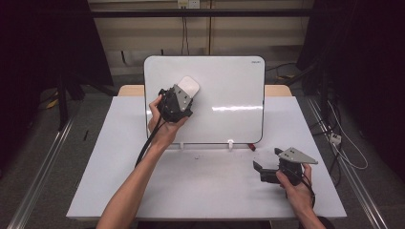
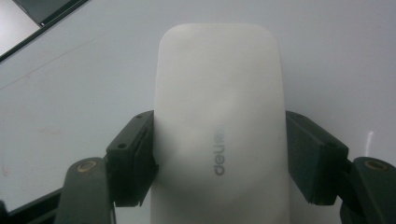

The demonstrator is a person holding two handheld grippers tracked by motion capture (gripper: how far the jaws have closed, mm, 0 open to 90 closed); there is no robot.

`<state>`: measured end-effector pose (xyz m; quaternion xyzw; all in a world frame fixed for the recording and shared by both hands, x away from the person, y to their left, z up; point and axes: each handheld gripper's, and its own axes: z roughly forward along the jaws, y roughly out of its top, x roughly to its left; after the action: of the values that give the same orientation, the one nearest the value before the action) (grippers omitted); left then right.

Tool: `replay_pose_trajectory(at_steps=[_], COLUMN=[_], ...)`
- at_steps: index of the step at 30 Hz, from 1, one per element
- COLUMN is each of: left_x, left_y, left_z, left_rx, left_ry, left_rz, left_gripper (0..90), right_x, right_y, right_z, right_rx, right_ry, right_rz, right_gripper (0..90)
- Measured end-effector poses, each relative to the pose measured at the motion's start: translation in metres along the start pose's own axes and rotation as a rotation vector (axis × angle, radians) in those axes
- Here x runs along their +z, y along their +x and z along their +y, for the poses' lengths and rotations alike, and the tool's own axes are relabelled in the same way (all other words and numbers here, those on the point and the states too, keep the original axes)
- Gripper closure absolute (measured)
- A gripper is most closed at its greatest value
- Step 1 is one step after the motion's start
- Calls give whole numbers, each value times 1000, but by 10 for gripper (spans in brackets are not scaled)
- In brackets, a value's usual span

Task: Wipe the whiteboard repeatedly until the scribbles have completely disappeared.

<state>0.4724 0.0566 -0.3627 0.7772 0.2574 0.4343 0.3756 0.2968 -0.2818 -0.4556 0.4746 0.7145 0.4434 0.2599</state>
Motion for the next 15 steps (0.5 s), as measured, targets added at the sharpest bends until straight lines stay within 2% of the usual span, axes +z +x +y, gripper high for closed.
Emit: replay_pose_trajectory(at_steps=[3, 5, 12, 15], left_x=[0, 0, 3, 3], left_y=[4, 7, 33, 48], left_z=[-1, 0, 7, 10], left_rx=[30, 26, -31, -81], left_ry=[-6, 0, 10, 22], left_rz=[-8, -9, 3, 14], left_gripper=[311, 311, 311, 311], right_x=[-1, -1, -1, -1], right_y=[0, 0, 0, 0], right_z=[0, 0, 0, 0], right_rx=[1, 1, -2, 2], right_ry=[-1, -1, -2, 0], right_rz=[3, 4, 7, 6], right_gripper=[40, 40, 41, 40])
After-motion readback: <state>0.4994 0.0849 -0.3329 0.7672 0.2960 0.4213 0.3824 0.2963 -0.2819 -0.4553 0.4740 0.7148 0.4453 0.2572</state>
